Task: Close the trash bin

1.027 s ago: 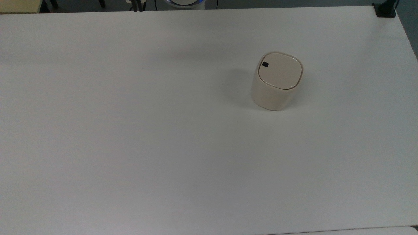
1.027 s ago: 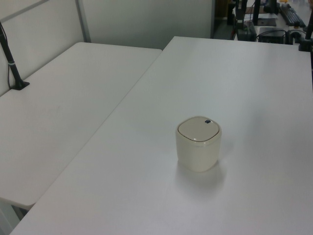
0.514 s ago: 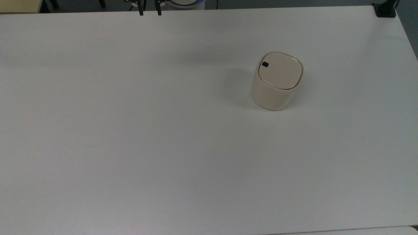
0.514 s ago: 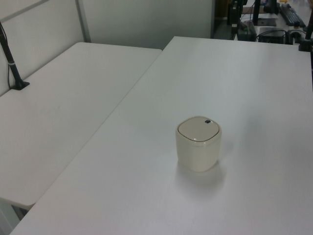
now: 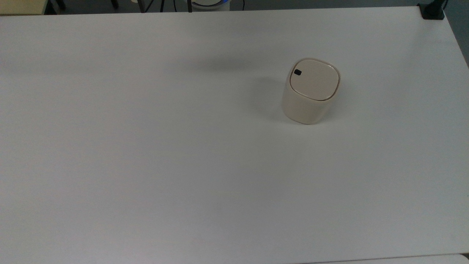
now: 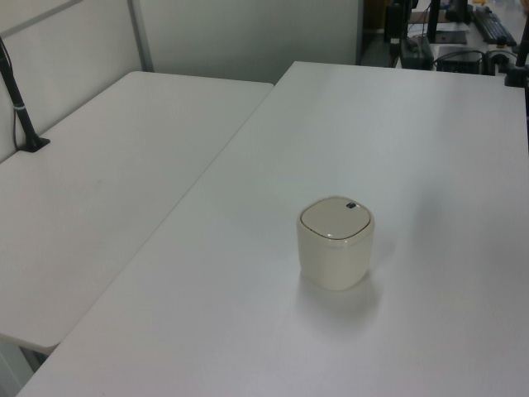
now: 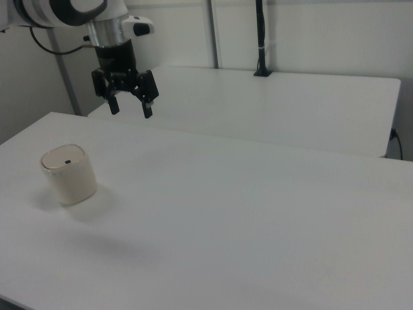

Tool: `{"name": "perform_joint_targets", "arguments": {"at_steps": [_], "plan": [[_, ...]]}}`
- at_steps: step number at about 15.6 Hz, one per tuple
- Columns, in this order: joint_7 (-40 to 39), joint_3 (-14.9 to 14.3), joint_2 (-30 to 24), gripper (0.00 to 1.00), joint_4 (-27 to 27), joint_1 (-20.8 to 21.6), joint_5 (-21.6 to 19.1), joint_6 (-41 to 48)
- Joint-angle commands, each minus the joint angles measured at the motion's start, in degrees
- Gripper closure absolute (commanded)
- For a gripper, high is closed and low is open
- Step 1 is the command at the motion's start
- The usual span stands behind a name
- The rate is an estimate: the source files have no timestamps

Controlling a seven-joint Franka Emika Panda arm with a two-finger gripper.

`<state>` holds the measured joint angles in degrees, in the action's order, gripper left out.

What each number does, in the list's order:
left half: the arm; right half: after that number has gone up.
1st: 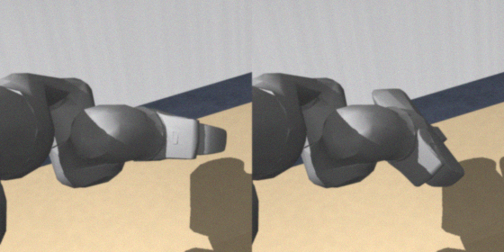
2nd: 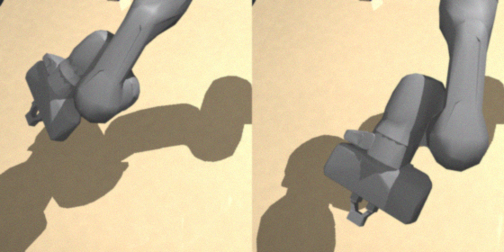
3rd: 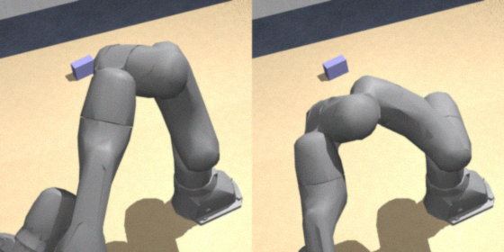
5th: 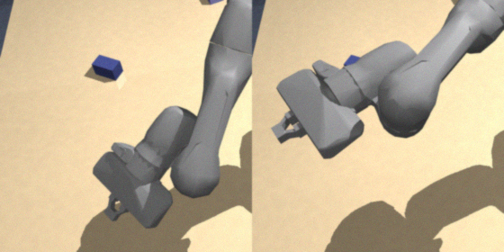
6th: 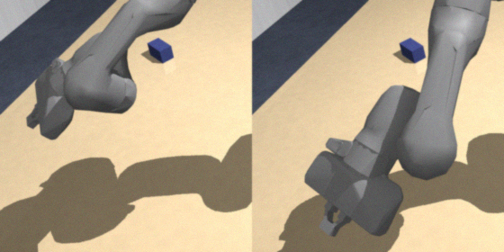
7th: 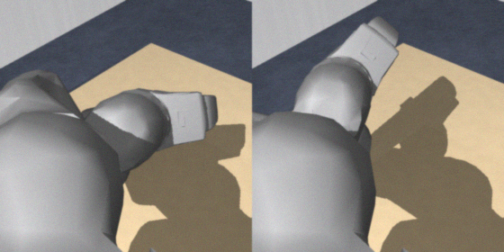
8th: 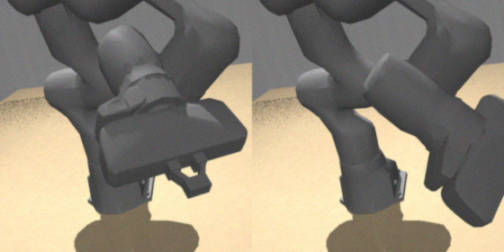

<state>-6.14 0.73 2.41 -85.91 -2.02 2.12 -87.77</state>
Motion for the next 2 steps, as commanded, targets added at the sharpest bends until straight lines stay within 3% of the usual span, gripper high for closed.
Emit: {"name": "perform_joint_targets", "arguments": {"at_steps": [1,2], "plan": [[0.9,-0.8,-1.1,0.00,-1.4,0.8,0.0,-1.5],[0.8,-0.8,-1.1,0.00,-1.4,0.8,0.1,-1.5]]}}
